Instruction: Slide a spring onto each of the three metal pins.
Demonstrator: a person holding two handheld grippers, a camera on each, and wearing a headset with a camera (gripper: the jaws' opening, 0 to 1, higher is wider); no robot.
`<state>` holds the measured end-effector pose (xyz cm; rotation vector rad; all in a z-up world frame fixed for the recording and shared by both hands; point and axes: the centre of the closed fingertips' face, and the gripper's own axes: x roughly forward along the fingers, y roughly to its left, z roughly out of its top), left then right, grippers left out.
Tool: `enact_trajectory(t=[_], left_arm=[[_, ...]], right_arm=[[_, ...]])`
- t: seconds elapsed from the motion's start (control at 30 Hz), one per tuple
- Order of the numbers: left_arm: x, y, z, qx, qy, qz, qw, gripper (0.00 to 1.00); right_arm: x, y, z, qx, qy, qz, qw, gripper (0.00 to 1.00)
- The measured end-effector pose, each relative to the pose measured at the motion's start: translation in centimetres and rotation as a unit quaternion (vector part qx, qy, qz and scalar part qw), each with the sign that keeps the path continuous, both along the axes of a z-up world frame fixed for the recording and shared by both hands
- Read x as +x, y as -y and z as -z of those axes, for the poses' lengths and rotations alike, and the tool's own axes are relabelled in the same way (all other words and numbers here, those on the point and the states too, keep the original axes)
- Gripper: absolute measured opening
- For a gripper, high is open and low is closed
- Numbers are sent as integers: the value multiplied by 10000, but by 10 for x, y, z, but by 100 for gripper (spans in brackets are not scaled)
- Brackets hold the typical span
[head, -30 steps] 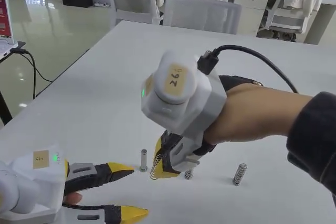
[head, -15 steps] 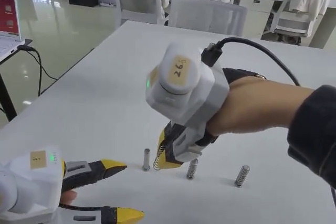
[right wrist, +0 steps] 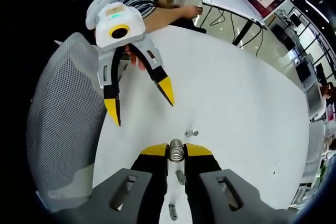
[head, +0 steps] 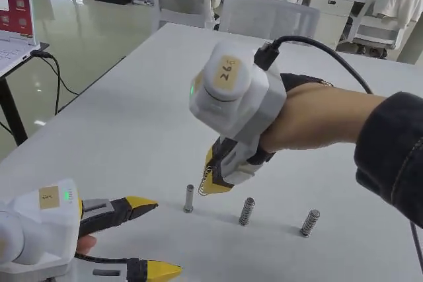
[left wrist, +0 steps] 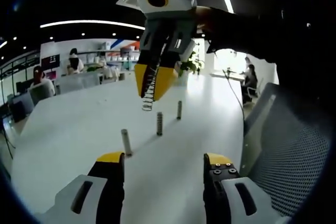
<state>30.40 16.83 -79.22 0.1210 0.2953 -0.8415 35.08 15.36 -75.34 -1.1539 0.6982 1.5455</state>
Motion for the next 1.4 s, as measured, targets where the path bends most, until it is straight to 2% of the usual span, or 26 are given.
enact_trajectory(t=[0.27,0.4,0.57,1.4], left_arm=[[-2,0,1,9,-10,0,10000,56],[-1,-1,0,1,5,-30,10000,57],[-2,-2,1,24,10,-42,10000,57],[-4,-8,4,40,-21,-146,9999,57]], right_arm=[[14,-15,4,50,2,42,10000,8],[21,-16,12,-61,110,35,9999,8],[28,-18,19,-111,99,56,9999,8],[32,-23,41,-294,18,11,9996,8]])
